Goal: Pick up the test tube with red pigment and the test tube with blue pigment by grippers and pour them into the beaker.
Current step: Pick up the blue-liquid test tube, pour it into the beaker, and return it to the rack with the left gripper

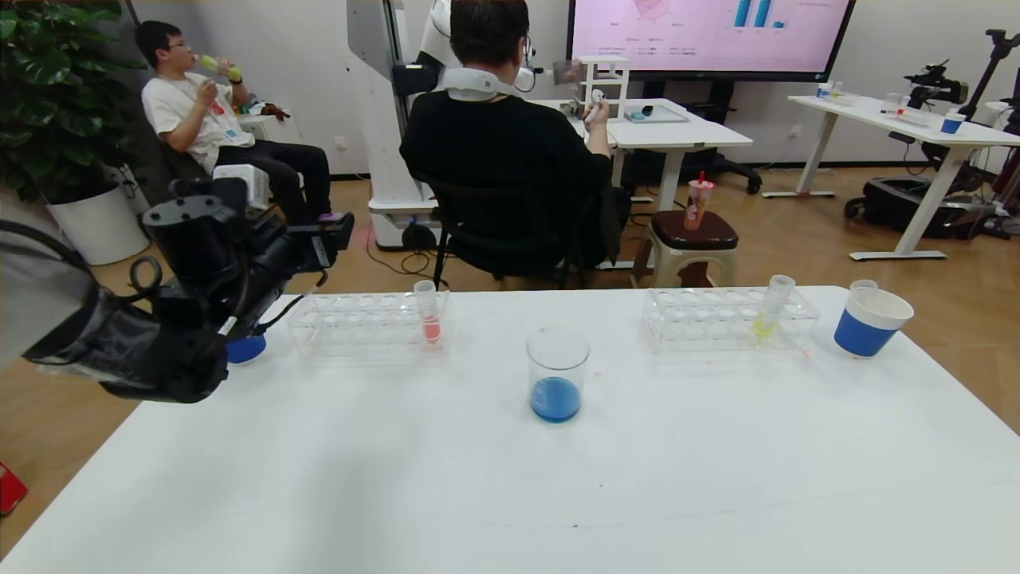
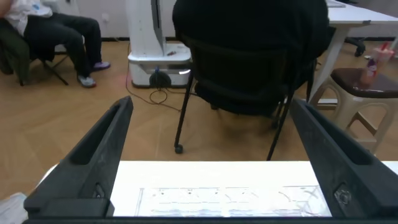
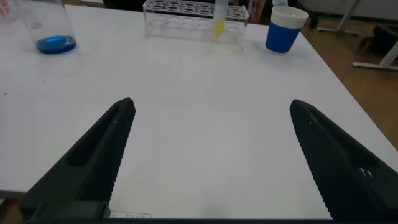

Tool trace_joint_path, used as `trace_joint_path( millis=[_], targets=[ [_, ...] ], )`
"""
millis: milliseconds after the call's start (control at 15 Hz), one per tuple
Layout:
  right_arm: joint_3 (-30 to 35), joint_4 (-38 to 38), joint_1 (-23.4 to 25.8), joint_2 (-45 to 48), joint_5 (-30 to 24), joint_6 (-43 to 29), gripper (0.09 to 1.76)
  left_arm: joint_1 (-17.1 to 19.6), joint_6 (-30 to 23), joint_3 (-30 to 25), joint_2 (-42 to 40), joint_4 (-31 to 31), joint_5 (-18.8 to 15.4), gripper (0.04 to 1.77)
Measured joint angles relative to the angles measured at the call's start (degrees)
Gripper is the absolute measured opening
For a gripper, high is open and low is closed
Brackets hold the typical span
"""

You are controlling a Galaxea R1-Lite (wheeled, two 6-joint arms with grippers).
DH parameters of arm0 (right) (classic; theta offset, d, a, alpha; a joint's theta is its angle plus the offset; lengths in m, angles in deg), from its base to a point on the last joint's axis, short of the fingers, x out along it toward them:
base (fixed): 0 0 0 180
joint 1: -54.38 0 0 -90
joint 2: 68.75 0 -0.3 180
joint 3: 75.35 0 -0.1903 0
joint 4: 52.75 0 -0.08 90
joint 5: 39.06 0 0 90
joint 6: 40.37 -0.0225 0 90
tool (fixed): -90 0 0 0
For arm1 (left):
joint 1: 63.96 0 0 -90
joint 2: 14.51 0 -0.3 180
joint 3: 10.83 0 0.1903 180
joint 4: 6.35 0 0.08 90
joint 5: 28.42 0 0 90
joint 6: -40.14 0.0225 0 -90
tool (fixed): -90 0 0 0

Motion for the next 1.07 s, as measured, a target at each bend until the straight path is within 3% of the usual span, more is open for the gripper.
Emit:
trace_joint_path(
  millis=[333, 800, 1067],
  targets=[
    [0.00, -0.02, -0.02, 0.00, -0.02, 0.00, 1.74, -1.74, 6.97, -7.33, -17.83, 7.53, 0.37, 1.75],
    [0.00, -0.02, 0.00, 0.00, 0.00, 0.00, 1.74, -1.55, 9.40, -11.61, -49.46, 39.10, 9.55, 1.75],
    [0.00, 0.00, 0.00, 0.00, -0.02, 0.02, 1.74, -1.52, 9.45, -11.54, -66.52, 56.63, 12.67, 1.75]
  ],
)
